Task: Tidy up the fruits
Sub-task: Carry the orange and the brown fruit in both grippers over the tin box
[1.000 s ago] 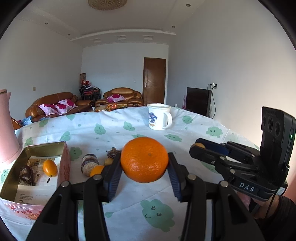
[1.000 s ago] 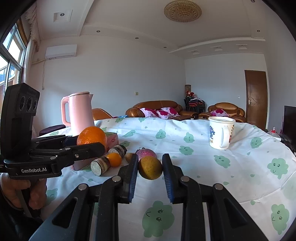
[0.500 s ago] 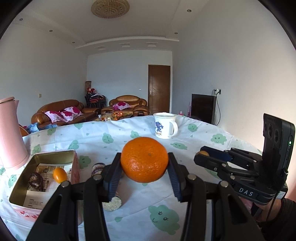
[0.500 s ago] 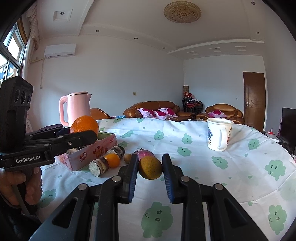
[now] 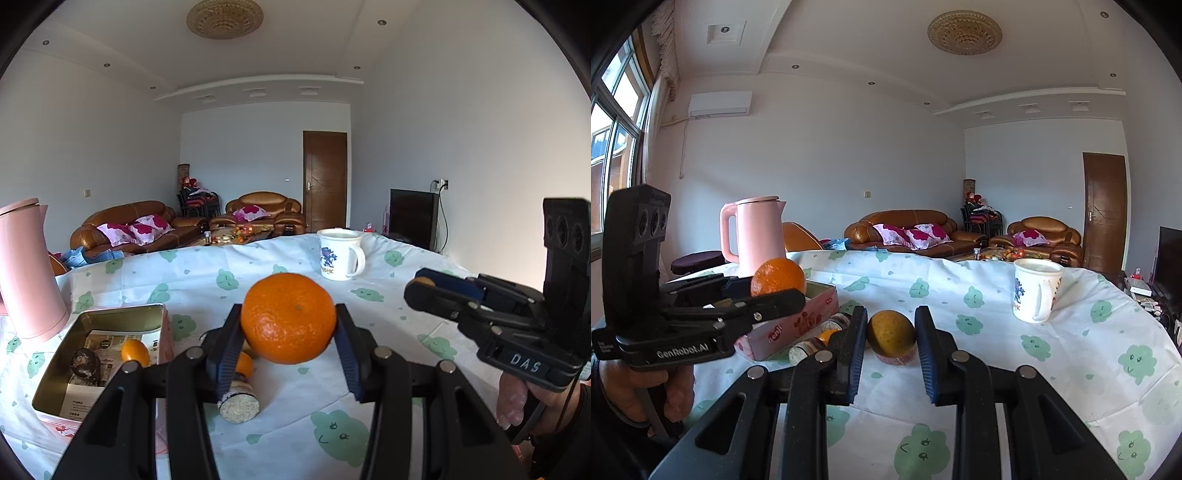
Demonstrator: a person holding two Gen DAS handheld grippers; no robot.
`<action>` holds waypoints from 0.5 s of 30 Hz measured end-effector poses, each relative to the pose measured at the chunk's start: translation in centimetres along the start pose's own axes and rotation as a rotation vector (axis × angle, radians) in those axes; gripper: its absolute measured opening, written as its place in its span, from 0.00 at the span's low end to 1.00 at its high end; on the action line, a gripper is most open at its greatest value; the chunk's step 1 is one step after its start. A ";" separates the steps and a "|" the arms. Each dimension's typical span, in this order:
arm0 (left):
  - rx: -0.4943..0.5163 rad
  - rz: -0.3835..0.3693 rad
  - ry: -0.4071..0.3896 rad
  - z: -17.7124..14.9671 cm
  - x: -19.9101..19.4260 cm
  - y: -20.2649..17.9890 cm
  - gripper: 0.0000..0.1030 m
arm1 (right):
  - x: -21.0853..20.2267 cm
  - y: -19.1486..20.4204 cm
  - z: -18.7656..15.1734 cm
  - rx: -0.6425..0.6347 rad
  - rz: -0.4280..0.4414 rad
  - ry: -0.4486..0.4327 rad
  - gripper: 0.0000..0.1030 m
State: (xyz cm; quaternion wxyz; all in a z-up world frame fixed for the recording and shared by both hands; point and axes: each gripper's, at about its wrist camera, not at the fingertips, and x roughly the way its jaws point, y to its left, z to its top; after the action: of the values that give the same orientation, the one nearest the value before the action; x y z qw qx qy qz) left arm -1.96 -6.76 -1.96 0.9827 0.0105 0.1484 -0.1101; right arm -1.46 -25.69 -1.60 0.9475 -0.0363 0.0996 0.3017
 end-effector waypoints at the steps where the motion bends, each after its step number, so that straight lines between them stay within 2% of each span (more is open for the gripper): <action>1: -0.003 0.000 0.001 0.1 0.0 0.1 0.47 | -0.1 0.1 0.3 0.000 0.005 -0.002 0.28; 8: -0.014 0.020 0.015 0.4 -0.4 1.2 0.47 | 0.1 1.1 3.1 -0.006 0.048 -0.023 0.28; 15: -0.025 0.039 0.018 0.7 -0.9 2.3 0.47 | 1.3 2.4 4.5 -0.036 0.075 -0.019 0.28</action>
State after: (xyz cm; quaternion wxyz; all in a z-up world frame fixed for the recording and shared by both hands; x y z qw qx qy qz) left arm -2.06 -4.39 -1.06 0.9833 0.0019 0.1586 -0.0892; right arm -1.03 -22.39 2.53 0.9357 -0.0465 0.0864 0.3390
